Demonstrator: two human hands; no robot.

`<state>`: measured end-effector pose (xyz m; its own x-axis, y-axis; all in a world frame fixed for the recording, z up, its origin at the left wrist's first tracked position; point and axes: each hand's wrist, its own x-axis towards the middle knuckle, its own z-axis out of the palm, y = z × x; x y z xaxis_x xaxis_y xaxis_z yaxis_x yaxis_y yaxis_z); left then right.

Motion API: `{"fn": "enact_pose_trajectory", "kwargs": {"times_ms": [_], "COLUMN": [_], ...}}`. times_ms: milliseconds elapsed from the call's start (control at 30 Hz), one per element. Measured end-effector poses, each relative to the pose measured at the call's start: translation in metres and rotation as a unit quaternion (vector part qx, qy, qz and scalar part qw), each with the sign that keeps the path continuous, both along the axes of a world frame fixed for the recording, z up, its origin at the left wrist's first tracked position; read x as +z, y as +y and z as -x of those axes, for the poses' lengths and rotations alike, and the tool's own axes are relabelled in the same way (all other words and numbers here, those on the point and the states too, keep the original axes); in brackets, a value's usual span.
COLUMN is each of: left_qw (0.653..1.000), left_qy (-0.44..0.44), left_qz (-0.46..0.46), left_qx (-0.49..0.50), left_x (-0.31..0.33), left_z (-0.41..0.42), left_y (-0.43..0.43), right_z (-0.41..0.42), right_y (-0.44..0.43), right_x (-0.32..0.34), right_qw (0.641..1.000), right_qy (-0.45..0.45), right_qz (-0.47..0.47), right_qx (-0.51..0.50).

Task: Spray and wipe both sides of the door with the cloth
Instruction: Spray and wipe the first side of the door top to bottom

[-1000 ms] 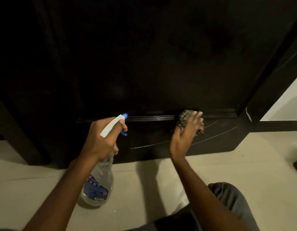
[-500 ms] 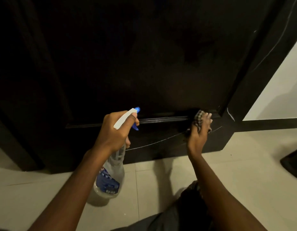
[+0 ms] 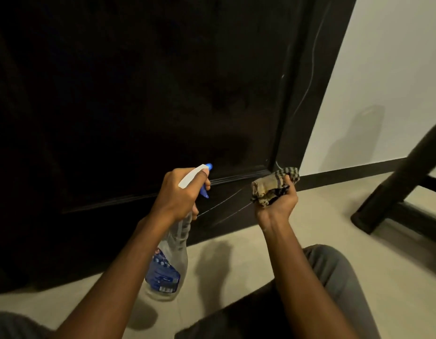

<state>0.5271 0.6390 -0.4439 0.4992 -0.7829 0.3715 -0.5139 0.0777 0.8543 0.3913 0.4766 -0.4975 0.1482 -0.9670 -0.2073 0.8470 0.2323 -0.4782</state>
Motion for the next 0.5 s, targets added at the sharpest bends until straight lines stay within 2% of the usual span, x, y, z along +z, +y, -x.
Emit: {"fn": "enact_pose_trajectory", "kwargs": {"times_ms": [167, 300, 500], "left_qw": [0.999, 0.998, 0.993], "left_qy": [-0.010, 0.014, 0.010], "left_qz": [-0.006, -0.019, -0.032], "left_qx": [-0.034, -0.056, -0.112], "left_x": [0.015, 0.036, 0.081], "left_z": [0.017, 0.025, 0.034], "left_y": [-0.027, -0.057, -0.115], "right_z": [0.006, 0.012, 0.026], "right_y": [-0.006, -0.030, -0.077], "right_x": [0.015, 0.034, 0.076], "right_qw": [0.994, 0.970, 0.930], "right_qy": [0.074, 0.154, 0.227], "right_qz": [0.059, 0.137, 0.192], "right_qx": [-0.058, -0.126, -0.216]}}
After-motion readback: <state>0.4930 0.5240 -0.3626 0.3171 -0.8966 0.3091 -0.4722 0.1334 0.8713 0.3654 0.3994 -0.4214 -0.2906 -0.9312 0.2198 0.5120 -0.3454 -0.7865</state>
